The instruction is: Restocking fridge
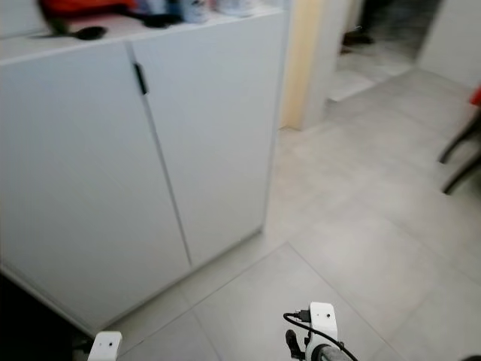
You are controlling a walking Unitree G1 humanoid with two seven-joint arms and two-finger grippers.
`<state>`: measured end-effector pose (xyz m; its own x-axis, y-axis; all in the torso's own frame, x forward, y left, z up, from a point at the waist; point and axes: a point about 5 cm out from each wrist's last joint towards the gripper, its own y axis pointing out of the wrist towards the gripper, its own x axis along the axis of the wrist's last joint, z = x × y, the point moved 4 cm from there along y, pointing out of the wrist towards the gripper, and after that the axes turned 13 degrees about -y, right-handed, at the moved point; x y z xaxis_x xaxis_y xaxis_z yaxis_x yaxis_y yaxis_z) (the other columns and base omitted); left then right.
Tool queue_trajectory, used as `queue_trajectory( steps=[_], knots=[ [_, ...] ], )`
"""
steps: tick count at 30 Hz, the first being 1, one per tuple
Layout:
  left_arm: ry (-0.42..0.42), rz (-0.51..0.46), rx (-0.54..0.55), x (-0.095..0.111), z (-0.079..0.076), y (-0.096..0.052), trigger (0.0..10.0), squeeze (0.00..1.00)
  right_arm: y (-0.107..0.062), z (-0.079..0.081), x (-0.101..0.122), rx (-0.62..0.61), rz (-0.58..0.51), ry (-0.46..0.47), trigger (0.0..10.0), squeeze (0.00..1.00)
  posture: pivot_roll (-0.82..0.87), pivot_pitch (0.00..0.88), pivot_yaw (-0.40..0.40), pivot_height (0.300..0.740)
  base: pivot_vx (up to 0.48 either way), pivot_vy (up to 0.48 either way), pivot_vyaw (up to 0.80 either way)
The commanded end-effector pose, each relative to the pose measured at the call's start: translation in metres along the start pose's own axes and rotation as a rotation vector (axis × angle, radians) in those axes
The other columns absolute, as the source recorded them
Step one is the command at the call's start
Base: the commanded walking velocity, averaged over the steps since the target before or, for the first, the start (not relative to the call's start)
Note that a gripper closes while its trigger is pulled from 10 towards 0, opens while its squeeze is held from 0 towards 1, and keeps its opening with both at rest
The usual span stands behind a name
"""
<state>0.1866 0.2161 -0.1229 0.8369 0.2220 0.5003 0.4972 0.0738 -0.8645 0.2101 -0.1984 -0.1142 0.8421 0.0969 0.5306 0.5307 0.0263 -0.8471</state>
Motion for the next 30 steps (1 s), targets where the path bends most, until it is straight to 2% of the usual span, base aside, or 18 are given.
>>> queue_trajectory(
  steps=[1, 15, 18, 30],
  knots=[
    [0.024, 0.016, 0.014, -0.0032, 0.005, -0.0007, 10.0, 0.0, 0.0005, 0.0022, 0.0009, 0.005, 0.003, 0.001, 10.0, 0.0, 0.04, 0.0, -0.032, 0.74, 0.0, 0.0, 0.8],
    [0.022, 0.013, 0.025, -0.0002, 0.0067, -0.0005, 10.0, 0.0, 0.0009, 0.002, 0.0043, 0.0, -0.002, 0.012, 10.0, 0.0, 0.04, 0.0, -0.038, 0.74, 0.0, 0.0, 0.8],
    [0.0, 0.008, 0.026, 0.0007, 0.0058, -0.0003, 10.0, 0.0, 0.001, 0.0006, 0.0045, -0.014, -0.004, 0.059, 10.0, 0.0, 0.06, 0.0, -0.043, 0.74, 0.0, 0.0, 0.0],
    [-0.024, 0.009, 0.031, 0.0006, 0.0052, -0.0001, 10.0, 0.0, 0.0009, -0.0007, 0.0071, -0.02, -0.019, 0.069, 10.0, 0.0, 0.06, 0.0, -0.047, 0.74, 0.0, 0.0, 0.0]
  ],
)
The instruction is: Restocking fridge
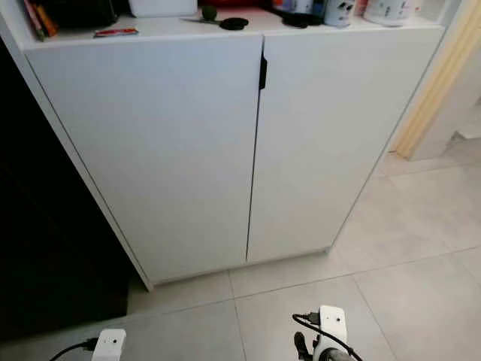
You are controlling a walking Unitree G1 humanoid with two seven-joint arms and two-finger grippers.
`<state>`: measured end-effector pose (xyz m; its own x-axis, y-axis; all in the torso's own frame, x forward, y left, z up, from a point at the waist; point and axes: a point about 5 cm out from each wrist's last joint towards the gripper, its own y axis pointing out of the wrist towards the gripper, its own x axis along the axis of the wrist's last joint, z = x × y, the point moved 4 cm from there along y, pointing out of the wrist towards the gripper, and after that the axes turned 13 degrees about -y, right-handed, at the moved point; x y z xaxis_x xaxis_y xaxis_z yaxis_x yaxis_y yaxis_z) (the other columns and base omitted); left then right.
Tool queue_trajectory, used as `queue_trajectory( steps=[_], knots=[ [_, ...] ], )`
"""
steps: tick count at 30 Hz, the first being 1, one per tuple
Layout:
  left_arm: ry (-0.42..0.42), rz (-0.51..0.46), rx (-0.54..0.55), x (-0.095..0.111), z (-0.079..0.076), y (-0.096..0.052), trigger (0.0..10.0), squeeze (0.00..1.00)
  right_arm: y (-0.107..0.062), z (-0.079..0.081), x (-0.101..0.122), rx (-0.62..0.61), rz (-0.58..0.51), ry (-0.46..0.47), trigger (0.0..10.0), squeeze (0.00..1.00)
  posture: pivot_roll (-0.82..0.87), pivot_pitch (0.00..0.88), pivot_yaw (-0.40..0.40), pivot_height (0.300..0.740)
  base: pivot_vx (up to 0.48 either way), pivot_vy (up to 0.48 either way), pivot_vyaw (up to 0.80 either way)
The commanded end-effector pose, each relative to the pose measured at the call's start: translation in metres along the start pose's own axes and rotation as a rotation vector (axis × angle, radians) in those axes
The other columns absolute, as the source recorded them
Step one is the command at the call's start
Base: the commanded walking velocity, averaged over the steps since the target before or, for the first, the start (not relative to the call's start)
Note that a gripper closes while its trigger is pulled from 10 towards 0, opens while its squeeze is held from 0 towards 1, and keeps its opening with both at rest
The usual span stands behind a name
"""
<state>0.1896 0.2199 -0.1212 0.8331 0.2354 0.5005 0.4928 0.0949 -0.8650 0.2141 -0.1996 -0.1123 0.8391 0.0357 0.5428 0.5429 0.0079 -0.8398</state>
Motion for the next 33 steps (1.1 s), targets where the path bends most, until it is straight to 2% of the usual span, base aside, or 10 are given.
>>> queue_trajectory(
  steps=[1, 33],
  knots=[
    [-0.008, 0.012, 0.01, -0.0036, 0.0026, -0.0004, 10.0, 0.0, 0.0005, 0.0013, 0.0031, 0.0, -0.006, 0.007, 10.0, 0.0, 0.06, 0.0, -0.045, 0.74, 0.0, 0.259, 0.0],
    [-0.002, 0.025, 0.001, -0.0084, 0.0017, -0.0008, 10.0, 0.0, -0.0001, 0.0005, -0.0014, 0.007, 0.007, -0.031, 10.0, 0.0, 0.07, 0.0, -0.052, 0.74, 0.0, 0.28, 0.0]
  ],
)
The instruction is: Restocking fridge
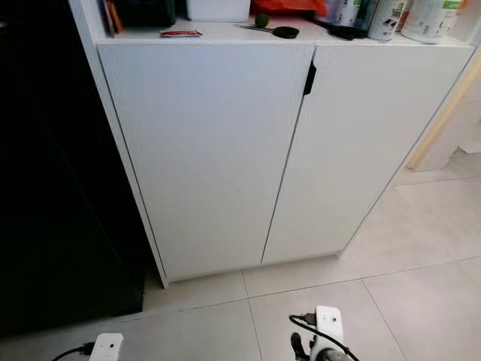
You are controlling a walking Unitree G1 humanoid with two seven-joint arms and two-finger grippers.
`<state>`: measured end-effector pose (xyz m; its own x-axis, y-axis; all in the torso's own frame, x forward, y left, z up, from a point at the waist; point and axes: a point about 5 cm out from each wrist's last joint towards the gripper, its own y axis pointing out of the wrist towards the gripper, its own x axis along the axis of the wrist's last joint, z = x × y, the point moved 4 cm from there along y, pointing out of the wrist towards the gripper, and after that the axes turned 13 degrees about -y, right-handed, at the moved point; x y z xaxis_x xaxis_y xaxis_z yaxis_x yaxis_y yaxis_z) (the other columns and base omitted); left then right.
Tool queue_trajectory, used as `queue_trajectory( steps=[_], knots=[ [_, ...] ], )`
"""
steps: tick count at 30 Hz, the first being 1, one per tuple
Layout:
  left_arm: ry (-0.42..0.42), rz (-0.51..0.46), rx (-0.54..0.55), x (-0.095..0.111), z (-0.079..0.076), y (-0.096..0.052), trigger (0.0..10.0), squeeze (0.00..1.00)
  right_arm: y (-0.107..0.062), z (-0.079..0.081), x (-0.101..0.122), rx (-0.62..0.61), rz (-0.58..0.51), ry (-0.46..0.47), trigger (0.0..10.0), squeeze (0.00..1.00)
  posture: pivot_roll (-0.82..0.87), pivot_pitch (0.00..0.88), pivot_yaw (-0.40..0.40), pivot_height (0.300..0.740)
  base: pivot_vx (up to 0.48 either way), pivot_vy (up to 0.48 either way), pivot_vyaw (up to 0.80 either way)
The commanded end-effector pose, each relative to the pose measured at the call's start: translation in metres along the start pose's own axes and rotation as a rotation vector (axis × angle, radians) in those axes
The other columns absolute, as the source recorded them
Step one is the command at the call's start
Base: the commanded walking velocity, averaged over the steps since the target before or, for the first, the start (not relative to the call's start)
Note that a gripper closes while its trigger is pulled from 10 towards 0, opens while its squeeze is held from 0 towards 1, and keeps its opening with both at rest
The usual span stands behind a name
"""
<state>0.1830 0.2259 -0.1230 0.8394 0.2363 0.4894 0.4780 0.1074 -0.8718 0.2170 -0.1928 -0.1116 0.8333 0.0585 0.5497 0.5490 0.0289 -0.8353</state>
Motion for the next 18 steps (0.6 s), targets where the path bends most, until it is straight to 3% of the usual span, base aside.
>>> queue_trajectory(
  steps=[1, 18],
  knots=[
    [-0.002, 0.012, -0.015, -0.0034, -0.0058, 0.0004, 10.0, 0.0, -0.0013, -0.0061, -0.0047, -0.013, 0.016, -0.008, 10.0, 0.0, 0.07, 0.0, -0.052, 0.74, 0.0, 0.326, 0.0],
    [-0.025, 0.005, -0.013, 0.0006, -0.0075, 0.0009, 10.0, 0.0, -0.001, -0.008, 0.001, -0.006, 0.014, -0.051, 10.0, 0.0, 0.09, 0.0, -0.064, 0.74, 0.0, 0.325, 0.0]
  ],
)
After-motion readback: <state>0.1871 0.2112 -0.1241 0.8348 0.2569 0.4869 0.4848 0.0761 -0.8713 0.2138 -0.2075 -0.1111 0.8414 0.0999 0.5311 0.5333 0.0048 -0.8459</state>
